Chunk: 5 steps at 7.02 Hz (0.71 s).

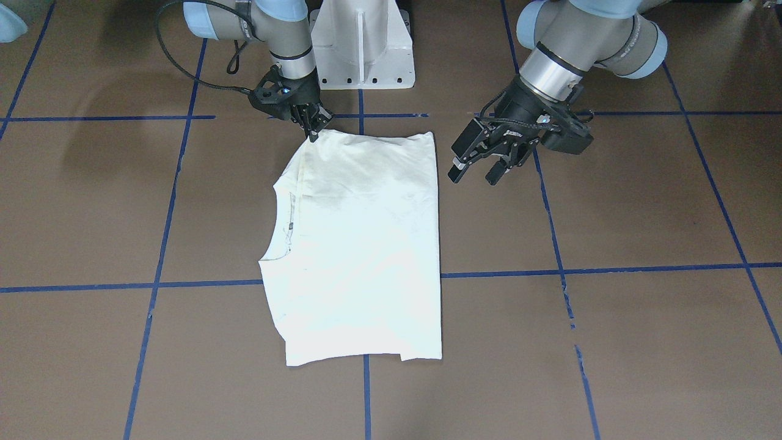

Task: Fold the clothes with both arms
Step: 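Move both grippers to the shirt's near edge and grasp its corners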

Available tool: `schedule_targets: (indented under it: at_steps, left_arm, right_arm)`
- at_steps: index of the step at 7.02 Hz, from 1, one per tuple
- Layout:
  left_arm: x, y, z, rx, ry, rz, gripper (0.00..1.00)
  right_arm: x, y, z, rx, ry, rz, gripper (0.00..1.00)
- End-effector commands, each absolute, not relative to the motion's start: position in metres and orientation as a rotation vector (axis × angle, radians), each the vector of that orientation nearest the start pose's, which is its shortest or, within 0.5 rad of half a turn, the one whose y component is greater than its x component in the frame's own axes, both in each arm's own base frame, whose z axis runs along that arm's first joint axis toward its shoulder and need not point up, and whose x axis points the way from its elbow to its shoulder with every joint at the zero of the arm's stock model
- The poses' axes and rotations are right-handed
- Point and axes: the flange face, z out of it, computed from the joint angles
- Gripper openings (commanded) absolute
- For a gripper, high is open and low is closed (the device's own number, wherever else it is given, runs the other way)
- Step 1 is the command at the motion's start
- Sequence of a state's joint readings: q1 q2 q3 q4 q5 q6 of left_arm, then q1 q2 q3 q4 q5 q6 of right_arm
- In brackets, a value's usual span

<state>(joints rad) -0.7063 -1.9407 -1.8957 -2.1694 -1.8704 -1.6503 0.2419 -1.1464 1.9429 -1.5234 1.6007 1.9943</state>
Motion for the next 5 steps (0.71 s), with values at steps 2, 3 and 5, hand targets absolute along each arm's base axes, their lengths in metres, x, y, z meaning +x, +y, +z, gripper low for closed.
schedule_targets:
  at_steps: [2,3,5]
  left_arm:
    - [0.441,-0.365,0.258,-0.057,1.269,-0.540,1.00]
    - [0.466,-0.340,0.268,-0.111,1.202,-0.547,1.00]
    - [0.512,-0.285,0.278,-0.169,1.134,-0.548,0.92]
  right_arm:
    - [-0.514,-0.260,0.267,-0.122,-0.860,0.604,0.00]
    - [-0.515,-0.259,0.271,-0.134,-0.849,0.591,0.00]
    - [-0.515,-0.257,0.274,-0.134,-0.843,0.566,0.00]
